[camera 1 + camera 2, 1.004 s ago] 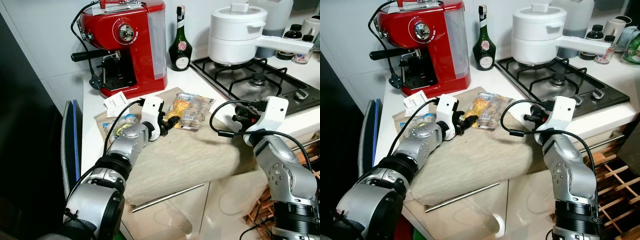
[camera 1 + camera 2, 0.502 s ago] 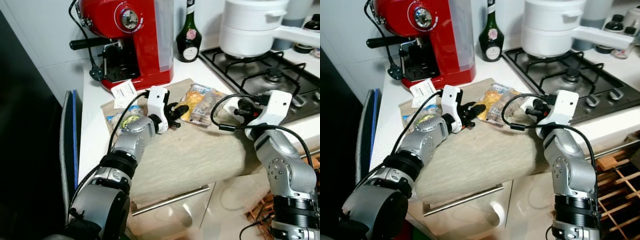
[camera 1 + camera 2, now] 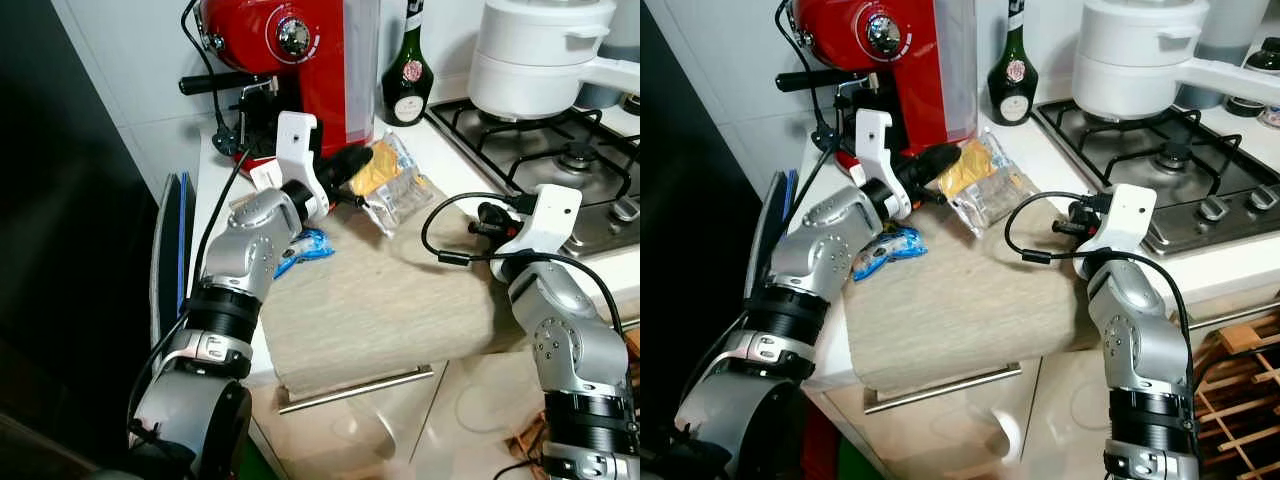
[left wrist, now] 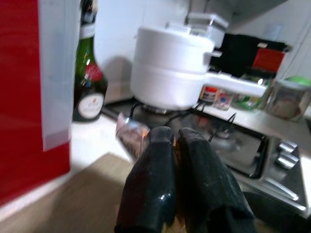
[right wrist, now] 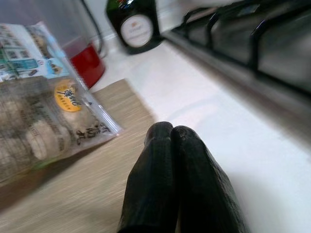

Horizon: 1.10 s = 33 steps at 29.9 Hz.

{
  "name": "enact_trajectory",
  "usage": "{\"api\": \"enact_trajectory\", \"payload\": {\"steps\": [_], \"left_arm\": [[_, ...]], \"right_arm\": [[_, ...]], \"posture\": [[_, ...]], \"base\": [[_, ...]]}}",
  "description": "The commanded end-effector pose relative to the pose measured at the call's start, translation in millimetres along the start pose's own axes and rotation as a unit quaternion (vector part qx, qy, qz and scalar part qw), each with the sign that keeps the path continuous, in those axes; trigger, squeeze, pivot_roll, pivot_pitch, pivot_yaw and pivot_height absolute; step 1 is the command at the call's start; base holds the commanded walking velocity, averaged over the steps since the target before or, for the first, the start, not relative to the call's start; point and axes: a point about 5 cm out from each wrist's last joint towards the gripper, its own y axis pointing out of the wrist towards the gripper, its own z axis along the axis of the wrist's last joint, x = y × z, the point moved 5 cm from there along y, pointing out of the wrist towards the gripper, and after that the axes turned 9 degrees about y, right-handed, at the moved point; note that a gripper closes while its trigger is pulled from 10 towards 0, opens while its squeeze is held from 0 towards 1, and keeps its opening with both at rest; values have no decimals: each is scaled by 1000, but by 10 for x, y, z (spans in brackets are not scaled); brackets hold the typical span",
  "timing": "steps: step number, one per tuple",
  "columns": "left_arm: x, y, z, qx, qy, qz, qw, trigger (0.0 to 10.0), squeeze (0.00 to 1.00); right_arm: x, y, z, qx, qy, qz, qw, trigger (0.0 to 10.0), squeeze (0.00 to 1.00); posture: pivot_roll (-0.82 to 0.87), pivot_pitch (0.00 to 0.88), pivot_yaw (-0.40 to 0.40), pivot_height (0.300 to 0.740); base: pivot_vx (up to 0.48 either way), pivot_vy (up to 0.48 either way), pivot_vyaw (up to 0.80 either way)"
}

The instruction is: Restocking fridge

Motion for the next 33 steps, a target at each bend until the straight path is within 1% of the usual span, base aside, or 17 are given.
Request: {"api": "enact_trajectory", "payload": {"steps": [1, 3, 6, 8, 11, 14, 15, 16, 18, 21, 23, 26, 28, 33], "left_arm": [[10, -12, 126, 16, 9, -9, 1000, 0, 0], [38, -13, 207, 21, 28, -21, 999, 0, 0], [17, -11, 287, 24, 42, -21, 999, 0, 0], [3, -14, 343, 28, 43, -19, 998, 0, 0], [-12, -13, 433, 35, 47, -14, 998, 0, 0], [3, 2, 478, 38, 50, -17, 998, 0, 0], [7, 8, 489, 38, 52, -19, 998, 0, 0], [8, 11, 496, 38, 53, -20, 998, 0, 0], [2, 22, 518, 38, 54, -19, 998, 0, 0], [4, 36, 570, 43, 53, -18, 998, 0, 0], [54, 65, 652, 52, 57, -28, 997, 0, 0], [75, 76, 684, 55, 60, -33, 996, 0, 0], [82, 91, 733, 59, 67, -35, 995, 0, 0], [74, 115, 818, 67, 73, -35, 994, 0, 0]], "right_arm": [[-131, 43, -31, -21, 40, 30, 999, 10000, 0], [-200, 63, -61, -35, 64, 49, 996, 10000, 0], [-252, 81, -22, -32, 62, 64, 996, 10000, 0], [-280, 90, -6, -33, 77, 72, 994, 10000, 0], [-381, 80, -11, -43, 109, 104, 988, 10000, 0], [-508, 31, -93, -70, 173, 143, 972, 10000, 0], [-537, 15, -122, -77, 200, 151, 965, 10000, 1000], [-550, 7, -137, -80, 217, 154, 961, 10000, 1000], [-630, -35, -175, -90, 245, 172, 950, 10000, 1000], [-714, -72, -163, -86, 252, 191, 945, 10000, 1000], [-782, -97, -75, -73, 245, 210, 944, 10000, 1000], [-790, -103, -34, -71, 245, 216, 943, 10000, 1000], [-787, -111, 11, -69, 252, 222, 939, 10000, 1000], [-758, -113, 57, -62, 253, 221, 940, 10000, 1000]], "posture": [[-200, 0, 92, 740], [-195, 0, 91, 740], [-191, 0, 90, 740], [-191, 0, 90, 740], [-187, 0, 89, 740], [-184, 0, 88, 740], [-182, 0, 89, 740], [-182, 0, 89, 740], [-180, 0, 92, 740], [-181, 0, 95, 740], [-180, 0, 96, 740], [-180, 0, 96, 740], [-181, 0, 96, 740], [-182, 0, 97, 740]], "base": [[0, 0, 0], [0, 0, 0], [0, 0, 0], [0, 0, 0], [0, 0, 0], [0, 0, 0], [0, 0, 0], [0, 0, 0], [0, 0, 0], [0, 0, 0], [0, 0, 0], [0, 0, 0], [0, 0, 0], [0, 0, 0]]}}
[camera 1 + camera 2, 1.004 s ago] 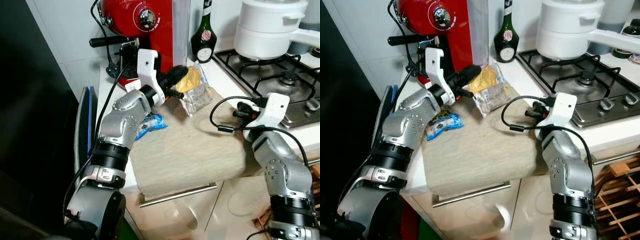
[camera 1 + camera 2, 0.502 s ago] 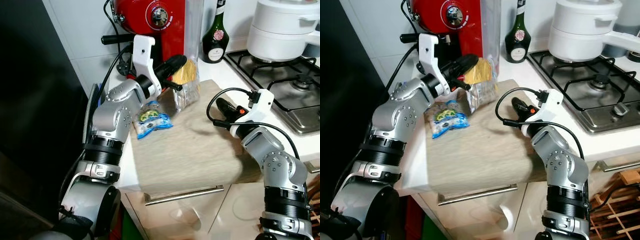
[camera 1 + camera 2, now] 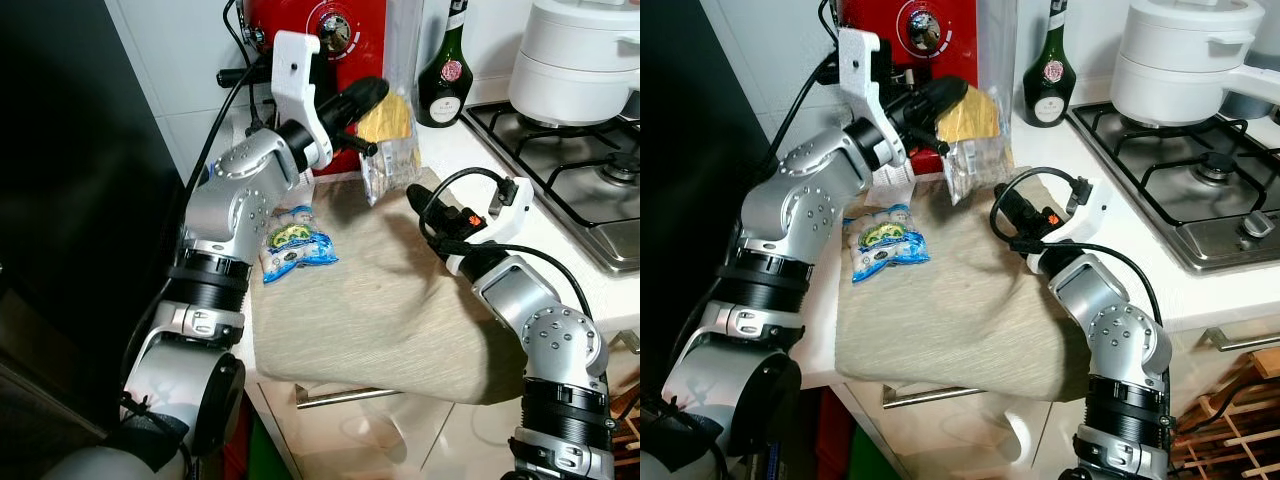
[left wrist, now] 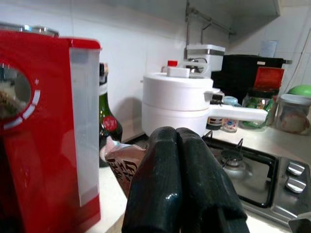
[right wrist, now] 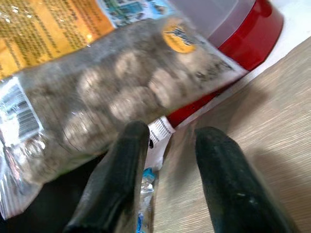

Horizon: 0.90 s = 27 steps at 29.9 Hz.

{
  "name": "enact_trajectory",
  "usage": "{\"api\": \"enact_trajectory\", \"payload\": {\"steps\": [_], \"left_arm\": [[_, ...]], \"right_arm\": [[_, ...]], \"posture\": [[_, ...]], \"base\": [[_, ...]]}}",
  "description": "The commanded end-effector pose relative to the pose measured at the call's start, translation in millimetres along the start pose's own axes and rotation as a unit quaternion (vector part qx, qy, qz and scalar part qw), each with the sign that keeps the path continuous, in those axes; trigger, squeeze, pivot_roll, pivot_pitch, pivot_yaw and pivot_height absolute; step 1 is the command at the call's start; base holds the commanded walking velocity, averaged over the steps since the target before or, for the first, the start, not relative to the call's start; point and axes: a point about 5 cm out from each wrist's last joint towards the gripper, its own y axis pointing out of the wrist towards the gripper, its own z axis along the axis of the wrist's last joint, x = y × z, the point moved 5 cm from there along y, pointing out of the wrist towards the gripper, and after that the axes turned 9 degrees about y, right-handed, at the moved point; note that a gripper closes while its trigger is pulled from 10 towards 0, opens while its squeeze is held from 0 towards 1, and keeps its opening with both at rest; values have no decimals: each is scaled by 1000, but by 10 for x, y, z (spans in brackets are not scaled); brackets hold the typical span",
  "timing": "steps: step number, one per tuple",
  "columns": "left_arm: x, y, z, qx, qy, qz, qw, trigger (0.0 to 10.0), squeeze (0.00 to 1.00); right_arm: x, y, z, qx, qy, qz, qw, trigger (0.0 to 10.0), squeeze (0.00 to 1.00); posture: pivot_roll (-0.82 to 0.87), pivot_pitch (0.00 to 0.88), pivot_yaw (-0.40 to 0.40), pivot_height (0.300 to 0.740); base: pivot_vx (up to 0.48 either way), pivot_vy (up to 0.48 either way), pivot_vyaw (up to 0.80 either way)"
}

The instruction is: Restocking fridge

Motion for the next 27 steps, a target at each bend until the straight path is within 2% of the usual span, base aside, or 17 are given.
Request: {"api": "enact_trajectory", "payload": {"steps": [1, 3, 4, 5, 7, 8, 10, 11, 12, 16, 17, 20, 22, 23, 25, 26, 27], "left_arm": [[-45, 7, 185, 25, 16, 1, 1000, 0, 0], [-45, 23, 222, 28, 20, -1, 999, 0, 0], [-45, 23, 222, 28, 20, -1, 999, 0, 0], [-41, 36, 254, 30, 23, -4, 999, 0, 0], [-39, 44, 276, 32, 24, -5, 999, 0, 0], [-38, 48, 288, 33, 25, -6, 999, 0, 0], [-34, 56, 308, 36, 27, -8, 999, 0, 0], [-34, 58, 312, 36, 27, -8, 999, 0, 0], [-34, 58, 312, 36, 27, -8, 999, 0, 0], [-41, 68, 327, 38, 28, -9, 999, 0, 0], [-41, 73, 335, 39, 29, -10, 999, 0, 0], [-40, 76, 340, 39, 29, -10, 999, 0, 0], [-43, 82, 351, 41, 29, -9, 999, 0, 0], [-43, 82, 351, 41, 29, -9, 999, 0, 0], [-47, 85, 362, 44, 27, -8, 999, 0, 0], [-47, 85, 362, 44, 27, -8, 999, 0, 0], [-46, 85, 370, 46, 24, -8, 999, 0, 0]], "right_arm": [[-107, 13, 46, 7, -16, 17, 1000, 10000, 1000], [-115, 2, 69, 7, -78, 14, 997, 10000, 1000], [-115, 2, 69, 7, -78, 14, 997, 10000, 1000], [-127, -7, 77, 5, -138, 11, 990, 10000, 1000], [-133, -11, 86, 7, -184, 5, 983, 10000, 1000], [-128, -13, 92, 7, -218, -1, 976, 10000, 1000], [-126, -23, 116, 12, -333, -14, 943, 10000, 1000], [-134, -26, 125, 14, -363, -15, 931, 10000, 1000], [-134, -26, 125, 14, -363, -15, 931, 10000, 1000], [-215, -54, 169, 37, -563, -9, 826, 10000, 1000], [-241, -58, 170, 45, -587, -4, 808, 10000, 1000], [-256, -60, 167, 50, -600, 0, 798, 10000, 1000], [-269, -79, 137, 65, -626, 4, 777, 10000, 1000], [-269, -79, 137, 65, -626, 4, 777, 10000, 1000], [-289, -123, 141, 111, -649, -4, 753, 10000, 1000], [-289, -123, 141, 111, -649, -4, 753, 10000, 1000], [-306, -140, 138, 136, -658, -8, 740, 10000, 1000]], "posture": [[-182, 0, 98, 740], [-183, 0, 101, 740], [-183, 0, 101, 740], [-183, 0, 103, 740], [-184, 0, 105, 740], [-184, 0, 105, 740], [-186, 0, 107, 740], [-186, 0, 107, 740], [-186, 0, 107, 740], [-189, 0, 110, 740], [-189, 0, 109, 740], [-189, 0, 109, 740], [-189, 0, 108, 740], [-189, 0, 108, 740], [-188, 0, 108, 740], [-188, 0, 108, 740], [-189, 0, 112, 740]], "base": [[0, 0, 0], [0, 0, 0], [0, 0, 0], [0, 0, 0], [0, 0, 0], [0, 0, 0], [0, 0, 0], [0, 0, 0], [0, 0, 0], [0, 0, 0], [0, 0, 0], [0, 0, 0], [0, 0, 0], [0, 0, 0], [0, 0, 0], [0, 0, 0], [0, 0, 0]]}}
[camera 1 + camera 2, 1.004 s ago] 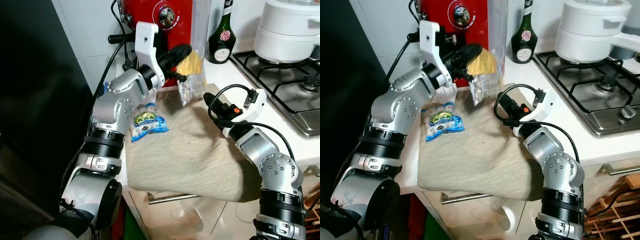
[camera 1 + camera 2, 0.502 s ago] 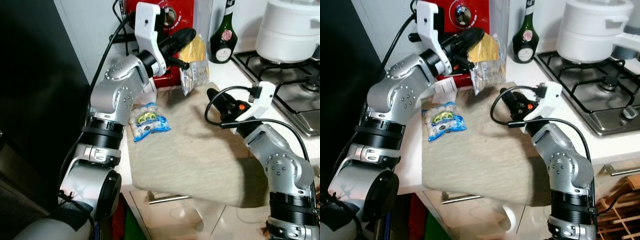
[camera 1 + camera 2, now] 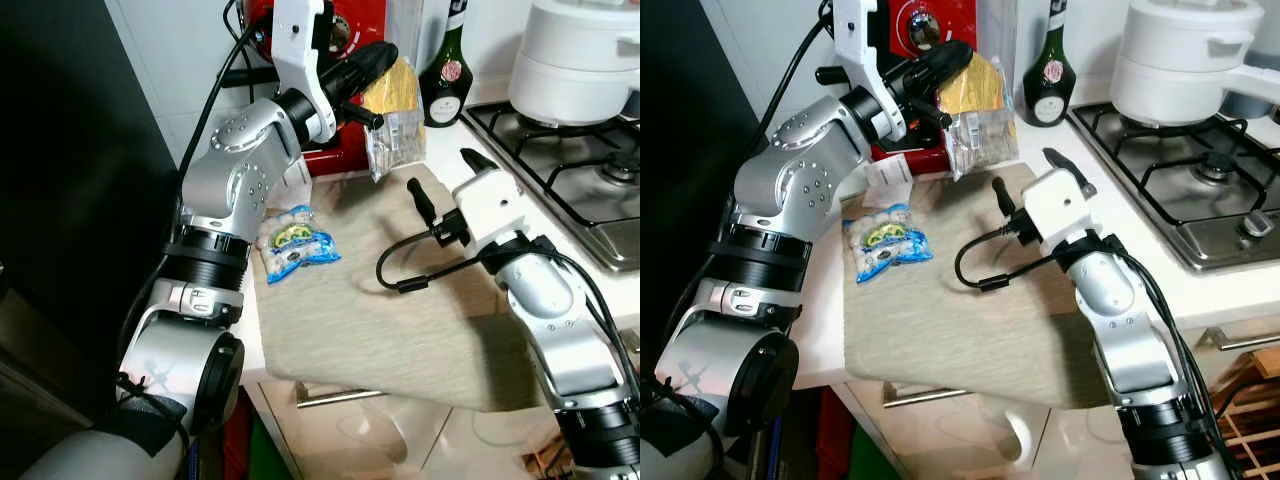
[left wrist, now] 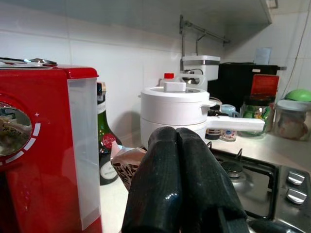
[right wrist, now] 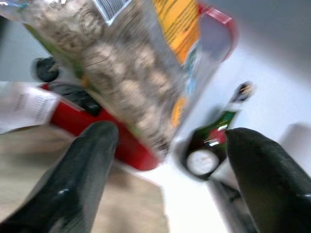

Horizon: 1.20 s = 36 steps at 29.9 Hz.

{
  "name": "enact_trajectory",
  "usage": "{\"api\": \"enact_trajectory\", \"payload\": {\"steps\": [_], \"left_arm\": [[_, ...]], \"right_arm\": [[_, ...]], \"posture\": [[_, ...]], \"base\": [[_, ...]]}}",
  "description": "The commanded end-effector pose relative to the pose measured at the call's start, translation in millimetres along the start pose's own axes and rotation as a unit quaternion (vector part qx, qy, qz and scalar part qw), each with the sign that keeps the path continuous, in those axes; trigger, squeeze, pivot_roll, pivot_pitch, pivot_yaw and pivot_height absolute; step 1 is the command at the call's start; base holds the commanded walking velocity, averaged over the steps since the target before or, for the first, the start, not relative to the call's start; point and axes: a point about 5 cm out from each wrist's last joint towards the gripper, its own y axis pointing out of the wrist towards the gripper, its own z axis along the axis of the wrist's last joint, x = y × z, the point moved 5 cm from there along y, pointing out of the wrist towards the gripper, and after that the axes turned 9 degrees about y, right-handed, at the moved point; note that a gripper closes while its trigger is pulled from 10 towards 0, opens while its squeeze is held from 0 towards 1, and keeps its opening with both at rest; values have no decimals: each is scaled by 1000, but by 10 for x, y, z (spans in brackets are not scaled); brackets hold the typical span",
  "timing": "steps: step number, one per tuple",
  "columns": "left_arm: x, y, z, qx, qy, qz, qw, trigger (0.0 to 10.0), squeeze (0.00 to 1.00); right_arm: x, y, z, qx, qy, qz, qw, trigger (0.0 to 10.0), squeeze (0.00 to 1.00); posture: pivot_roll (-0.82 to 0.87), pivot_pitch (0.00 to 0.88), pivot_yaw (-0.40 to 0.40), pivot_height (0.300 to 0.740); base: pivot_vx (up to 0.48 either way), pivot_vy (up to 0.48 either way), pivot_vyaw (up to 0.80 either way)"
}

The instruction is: Restocking fridge

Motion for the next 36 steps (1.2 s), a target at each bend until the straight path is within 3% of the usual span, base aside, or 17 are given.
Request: {"api": "enact_trajectory", "payload": {"steps": [1, 5, 11, 17, 20, 24, 25, 29, 36], "left_arm": [[-29, 24, 200, 31, 5, 1, 1000, 0, 0], [11, 37, 249, 42, -6, -5, 999, 0, 0], [71, 75, 434, 72, -43, -16, 996, 0, 0], [110, 76, 582, 93, -56, -23, 994, 0, 0], [110, 76, 582, 93, -56, -23, 994, 0, 0], [154, 71, 676, 107, -64, -33, 992, 0, 0], [173, 65, 709, 111, -67, -37, 991, 0, 0], [164, 48, 698, 109, -69, -35, 991, 0, 0], [175, 38, 671, 103, -73, -34, 991, 0, 0]], "right_arm": [[-83, -5, 86, 49, -43, -21, 998, 10000, 1000], [-179, 13, 108, 76, -81, -23, 994, 10000, 1000], [-341, 27, 35, 118, -177, -24, 977, 10000, 1000], [-335, 64, 67, 153, -227, -64, 960, 10000, 1000], [-335, 64, 67, 153, -227, -64, 960, 10000, 1000], [-260, 114, 144, 174, -247, -104, 947, 10000, 1000], [-189, 147, 230, 192, -255, -132, 938, 10000, 0], [-30, 188, 399, 223, -261, -179, 922, 10000, 0], [52, 230, 541, 251, -261, -209, 908, 10000, 0]], "posture": [[-192, 0, 118, 740], [-191, 0, 120, 740], [-179, 0, 119, 740], [-179, 0, 121, 740], [-179, 0, 121, 740], [-174, 0, 117, 740], [-171, 0, 115, 740], [-167, 0, 111, 740], [-171, 0, 112, 740]], "base": [[0, 0, 0], [0, 0, 0], [0, 0, 0], [0, 0, 0], [0, 0, 0], [0, 0, 0], [0, 0, 0], [0, 0, 0], [0, 0, 0]]}}
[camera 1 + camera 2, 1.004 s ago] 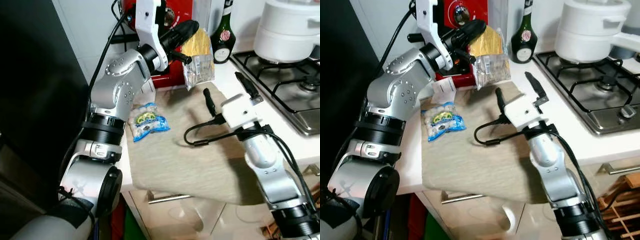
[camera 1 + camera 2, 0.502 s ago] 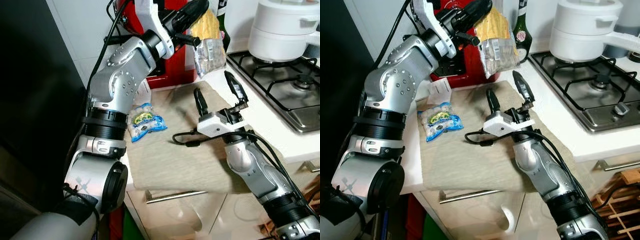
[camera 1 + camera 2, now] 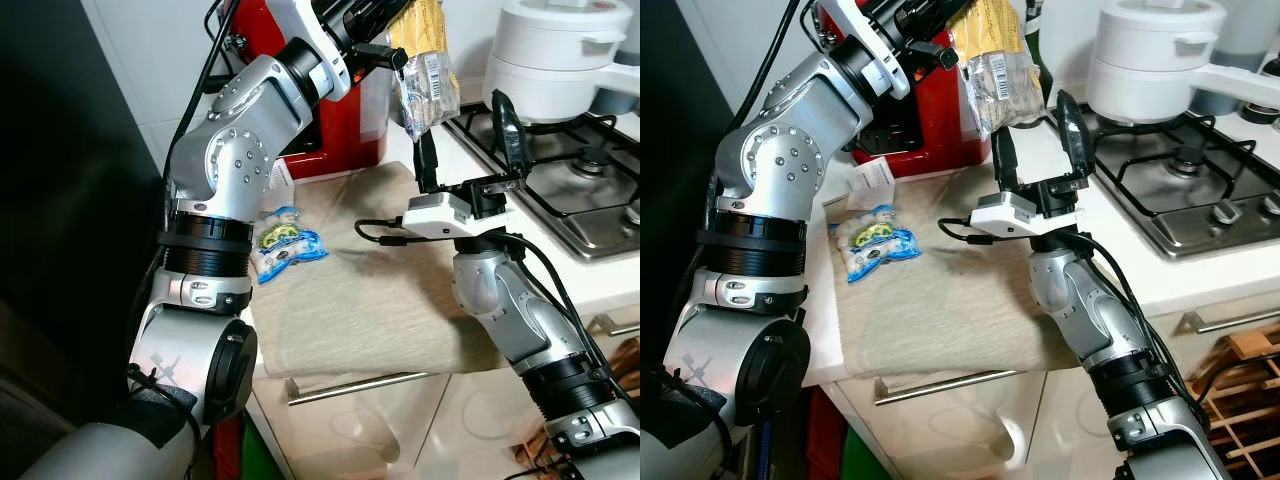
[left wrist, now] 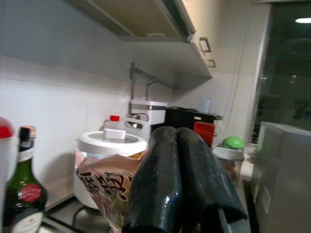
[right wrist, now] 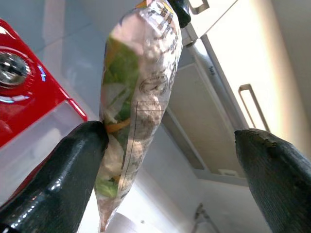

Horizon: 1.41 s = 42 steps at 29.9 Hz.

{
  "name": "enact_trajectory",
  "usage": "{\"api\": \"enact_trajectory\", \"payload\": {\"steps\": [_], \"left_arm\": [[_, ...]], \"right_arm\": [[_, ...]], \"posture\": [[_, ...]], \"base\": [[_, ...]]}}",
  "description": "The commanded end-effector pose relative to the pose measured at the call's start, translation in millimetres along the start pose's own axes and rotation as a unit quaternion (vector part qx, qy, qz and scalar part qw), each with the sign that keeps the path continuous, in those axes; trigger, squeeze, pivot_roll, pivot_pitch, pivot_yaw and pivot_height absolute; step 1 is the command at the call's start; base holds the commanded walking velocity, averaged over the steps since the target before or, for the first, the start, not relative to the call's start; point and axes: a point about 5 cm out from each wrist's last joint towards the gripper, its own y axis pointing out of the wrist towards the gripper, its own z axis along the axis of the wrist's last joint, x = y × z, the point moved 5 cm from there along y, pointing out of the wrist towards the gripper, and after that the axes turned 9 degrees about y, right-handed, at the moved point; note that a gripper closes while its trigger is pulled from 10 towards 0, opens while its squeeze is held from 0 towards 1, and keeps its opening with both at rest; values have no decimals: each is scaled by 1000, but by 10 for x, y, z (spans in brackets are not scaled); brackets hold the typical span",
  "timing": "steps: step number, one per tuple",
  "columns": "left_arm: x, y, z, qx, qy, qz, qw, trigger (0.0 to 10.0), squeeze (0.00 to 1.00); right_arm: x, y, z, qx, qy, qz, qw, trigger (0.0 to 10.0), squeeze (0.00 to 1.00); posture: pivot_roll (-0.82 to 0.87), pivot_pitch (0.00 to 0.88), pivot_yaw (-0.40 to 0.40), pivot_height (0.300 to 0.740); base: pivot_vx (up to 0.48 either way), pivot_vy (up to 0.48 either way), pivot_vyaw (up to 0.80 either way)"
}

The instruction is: Restocking fridge

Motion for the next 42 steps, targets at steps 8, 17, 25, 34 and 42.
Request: {"api": "enact_trajectory", "payload": {"steps": [8, 17, 25, 34, 42], "left_arm": [[118, -18, 99, 14, -5, -14, 1000, 0, 0], [256, -28, 87, 14, -29, -34, 999, 0, 0], [192, -44, 138, 25, -34, -17, 999, 0, 0], [124, -46, 301, 60, -42, -1, 997, 0, 0], [185, -49, 220, 48, -53, -10, 997, 0, 0]], "right_arm": [[8, 181, 1, 17, 0, -30, 999, 10000, 0], [-43, 329, 9, 30, 3, -35, 999, 10000, 0], [-62, 299, 42, 50, 22, -17, 998, 10000, 0], [-108, 210, -73, 27, 36, -1, 999, 10000, 0], [-143, 248, -130, -6, 67, -5, 998, 10000, 0]], "posture": [[-167, 0, 108, 740], [-158, 0, 101, 740], [-159, 0, 95, 740], [-161, 0, 92, 740], [-164, 0, 96, 740]], "base": [[0, 0, 0], [0, 0, 0], [0, 0, 0], [0, 0, 0], [0, 0, 0]]}}
